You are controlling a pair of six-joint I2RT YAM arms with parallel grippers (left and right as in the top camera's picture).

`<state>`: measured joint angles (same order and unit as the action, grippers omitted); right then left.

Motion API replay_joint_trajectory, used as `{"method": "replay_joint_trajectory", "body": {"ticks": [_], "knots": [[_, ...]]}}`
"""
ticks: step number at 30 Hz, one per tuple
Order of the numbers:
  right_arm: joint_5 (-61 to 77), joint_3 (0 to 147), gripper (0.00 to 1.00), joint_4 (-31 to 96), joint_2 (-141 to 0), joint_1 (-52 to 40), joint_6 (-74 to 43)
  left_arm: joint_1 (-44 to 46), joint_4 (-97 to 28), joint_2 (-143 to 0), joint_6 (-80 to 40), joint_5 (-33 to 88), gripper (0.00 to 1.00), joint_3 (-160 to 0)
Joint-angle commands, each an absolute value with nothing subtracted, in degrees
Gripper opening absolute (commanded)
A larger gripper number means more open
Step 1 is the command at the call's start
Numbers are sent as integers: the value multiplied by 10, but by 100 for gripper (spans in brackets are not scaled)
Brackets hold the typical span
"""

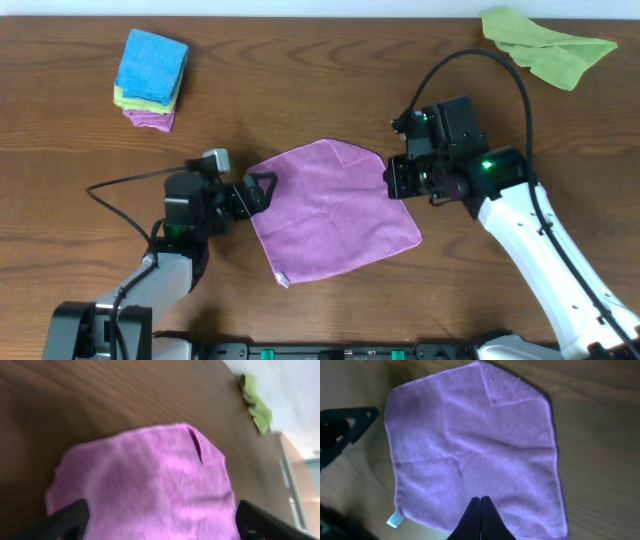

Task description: Fold the cloth

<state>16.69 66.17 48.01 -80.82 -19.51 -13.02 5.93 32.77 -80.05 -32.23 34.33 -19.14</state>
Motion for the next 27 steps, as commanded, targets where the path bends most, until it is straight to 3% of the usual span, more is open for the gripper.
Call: {"method": "replay_joint_trajectory", "body": {"ticks": [1,5,6,7,9,18,21,27], "knots": [[143,664,2,471,-800,-192,-119,78,328,-798,-307,387,80,-205],[143,664,1,464,-800,-175,-119,116,317,-788,-309,385,54,-205],[143,664,1,464,-800,-168,-119,130,313,-788,-308,377,31,-205],[143,664,2,464,-800,-161,-119,142,309,-788,-308,361,16,-205],[144,664,2,465,-800,-149,-119,160,298,-788,-308,311,6,-205],[143,664,2,462,-800,-138,-102,173,347,-788,-275,35,5,-209],[143,664,1,456,-800,-138,-102,173,338,-795,-247,27,5,-221],[144,664,1,442,-800,-138,-102,173,201,-819,-171,26,5,-300]]}}
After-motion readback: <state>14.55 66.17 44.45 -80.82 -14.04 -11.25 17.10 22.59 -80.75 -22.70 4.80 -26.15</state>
